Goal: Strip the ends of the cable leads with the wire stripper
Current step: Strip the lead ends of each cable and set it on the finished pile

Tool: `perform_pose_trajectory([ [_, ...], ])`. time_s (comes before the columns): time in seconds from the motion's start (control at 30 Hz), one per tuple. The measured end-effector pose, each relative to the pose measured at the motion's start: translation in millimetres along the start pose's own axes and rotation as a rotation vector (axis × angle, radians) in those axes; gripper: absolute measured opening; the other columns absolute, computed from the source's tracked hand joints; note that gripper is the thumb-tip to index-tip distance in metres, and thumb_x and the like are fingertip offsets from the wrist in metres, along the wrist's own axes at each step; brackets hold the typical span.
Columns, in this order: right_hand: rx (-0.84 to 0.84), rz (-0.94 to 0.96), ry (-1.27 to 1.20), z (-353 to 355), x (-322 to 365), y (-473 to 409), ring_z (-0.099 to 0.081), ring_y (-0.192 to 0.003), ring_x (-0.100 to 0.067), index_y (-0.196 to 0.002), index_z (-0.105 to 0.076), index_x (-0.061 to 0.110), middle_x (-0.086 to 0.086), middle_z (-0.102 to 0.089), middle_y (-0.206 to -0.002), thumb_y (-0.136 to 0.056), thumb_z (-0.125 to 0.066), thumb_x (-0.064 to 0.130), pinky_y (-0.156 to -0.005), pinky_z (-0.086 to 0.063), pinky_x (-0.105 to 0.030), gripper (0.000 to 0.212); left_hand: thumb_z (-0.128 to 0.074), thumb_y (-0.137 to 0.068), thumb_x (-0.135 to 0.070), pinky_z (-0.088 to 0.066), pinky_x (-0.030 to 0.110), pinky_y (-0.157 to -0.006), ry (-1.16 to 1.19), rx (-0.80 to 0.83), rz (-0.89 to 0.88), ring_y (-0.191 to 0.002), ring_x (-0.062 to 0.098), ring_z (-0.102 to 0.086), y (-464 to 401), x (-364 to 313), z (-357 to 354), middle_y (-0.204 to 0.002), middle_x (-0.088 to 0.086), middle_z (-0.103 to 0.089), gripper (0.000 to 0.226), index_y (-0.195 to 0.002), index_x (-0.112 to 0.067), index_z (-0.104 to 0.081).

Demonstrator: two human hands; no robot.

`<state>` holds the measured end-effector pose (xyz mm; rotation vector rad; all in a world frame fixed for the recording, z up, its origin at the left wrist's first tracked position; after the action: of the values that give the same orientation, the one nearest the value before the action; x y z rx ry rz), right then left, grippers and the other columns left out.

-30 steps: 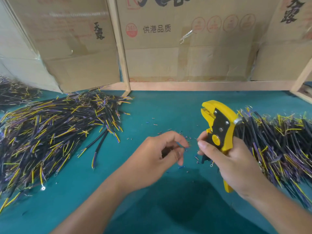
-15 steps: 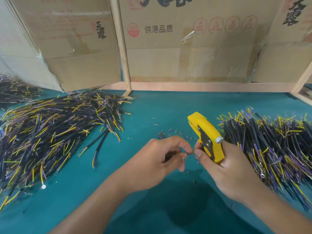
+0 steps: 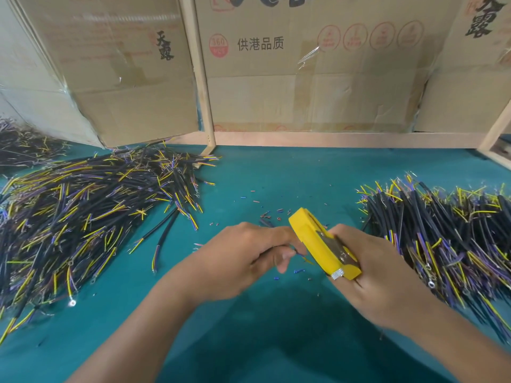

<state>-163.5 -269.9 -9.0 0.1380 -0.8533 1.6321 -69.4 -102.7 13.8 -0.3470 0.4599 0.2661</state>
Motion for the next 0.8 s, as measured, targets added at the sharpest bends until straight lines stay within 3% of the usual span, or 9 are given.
perform_pose_trajectory([
  [0.07, 0.033, 0.007, 0.011, -1.2, -0.3, -1.1, -0.042, -0.061, -0.003, -0.086, -0.043, 0.039, 0.022, -0.049, -0.073, -0.084, -0.049, 0.045, -0.055, -0.031, -0.014, 0.008, -0.051, -0.103, -0.016, -0.027, 0.004, -0.056, -0.031, -0.013, -0.004, -0.055, -0.007, -0.044, -0.3, 1.0, 1.0, -0.069, -0.031, -0.051, 0.027, -0.099, -0.042, -0.051],
  [0.17, 0.002, 0.001, -0.031, 1.4, -1.0, -3.0, -0.040, -0.057, -0.005, -0.079, -0.045, 0.035, 0.017, -0.048, -0.067, -0.084, -0.051, 0.041, -0.053, -0.032, -0.014, 0.010, -0.052, -0.103, -0.018, -0.029, 0.008, -0.059, -0.050, -0.035, 0.012, -0.059, -0.002, -0.046, 1.3, 8.0, 1.6, -0.073, -0.025, -0.054, 0.021, -0.104, -0.038, -0.057],
  [0.3, -0.102, -0.200, -0.237, 12.6, -19.2, -5.2, -0.048, -0.055, -0.023, -0.079, -0.060, 0.011, -0.010, -0.053, -0.063, -0.087, -0.058, 0.045, -0.060, -0.043, -0.038, 0.034, -0.056, -0.095, -0.033, -0.036, 0.023, -0.059, -0.060, -0.200, 0.104, -0.059, 0.013, -0.044, 6.5, 23.0, 13.0, -0.074, -0.020, -0.057, 0.006, -0.099, -0.033, -0.061],
  [0.37, -0.076, -0.282, -0.421, 11.7, -22.7, -5.2, -0.059, -0.068, -0.032, -0.082, -0.065, 0.015, -0.010, -0.062, -0.069, -0.093, -0.063, 0.034, -0.070, -0.049, -0.042, 0.023, -0.060, -0.090, -0.044, -0.034, 0.023, -0.057, -0.036, -0.284, 0.097, -0.057, 0.013, -0.042, 7.5, 21.4, 17.0, -0.072, -0.016, -0.058, 0.014, -0.093, -0.030, -0.059],
  [0.43, -0.026, -0.289, -0.575, 5.5, -18.5, -5.3, -0.064, -0.074, -0.026, -0.081, -0.068, 0.023, -0.007, -0.065, -0.072, -0.096, -0.064, 0.020, -0.075, -0.053, -0.033, 0.016, -0.064, -0.086, -0.049, -0.031, 0.022, -0.056, -0.040, -0.319, 0.083, -0.054, 0.011, -0.038, 5.9, 16.7, 14.5, -0.065, -0.013, -0.053, 0.021, -0.088, -0.029, -0.058],
  [0.57, 0.090, -0.337, -0.736, -9.3, -15.8, -2.1, -0.062, -0.077, -0.025, -0.084, -0.067, 0.016, -0.008, -0.064, -0.074, -0.087, -0.062, 0.025, -0.087, -0.052, -0.045, 0.012, -0.068, -0.080, -0.046, -0.031, 0.024, -0.054, -0.053, -0.371, 0.102, -0.052, 0.010, -0.037, 3.0, 12.3, 8.6, -0.058, -0.010, -0.046, 0.024, -0.079, -0.027, -0.053],
  [0.63, 0.120, -0.391, -0.835, -13.8, -16.5, -0.7, -0.059, -0.074, -0.027, -0.083, -0.067, 0.011, -0.010, -0.060, -0.073, -0.085, -0.063, 0.023, -0.083, -0.052, -0.048, 0.012, -0.067, -0.079, -0.045, -0.030, 0.023, -0.054, -0.055, -0.373, 0.116, -0.052, 0.011, -0.037, 3.3, 12.0, 8.2, -0.057, -0.009, -0.045, 0.023, -0.078, -0.028, -0.052],
  [0.73, 0.203, -0.475, -1.041, -18.0, -13.5, 1.0, -0.053, -0.071, -0.030, -0.085, -0.067, 0.006, -0.012, -0.053, -0.074, -0.084, -0.067, 0.018, -0.073, -0.054, -0.039, 0.012, -0.064, -0.079, -0.043, -0.030, 0.024, -0.055, -0.015, -0.403, 0.141, -0.053, 0.011, -0.034, 4.3, 14.8, 9.4, -0.056, -0.009, -0.041, 0.021, -0.080, -0.027, -0.051],
  [0.8, 0.288, -0.494, -1.123, -17.9, -10.7, 1.8, -0.051, -0.070, -0.030, -0.089, -0.066, 0.004, -0.013, -0.051, -0.075, -0.083, -0.071, 0.020, -0.072, -0.054, -0.040, 0.017, -0.062, -0.078, -0.041, -0.031, 0.026, -0.055, 0.019, -0.421, 0.155, -0.053, 0.011, -0.032, 4.6, 16.0, 9.6, -0.055, -0.008, -0.039, 0.020, -0.084, -0.025, -0.050],
])
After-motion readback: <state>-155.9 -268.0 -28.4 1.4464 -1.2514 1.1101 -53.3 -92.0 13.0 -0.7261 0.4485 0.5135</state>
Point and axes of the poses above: each hand's wrist, its own y-axis away from the middle knuckle, its own z-axis out of the back of the hand, x = y × z, the point moved 4 cm from there along -y, towards the middle knuckle
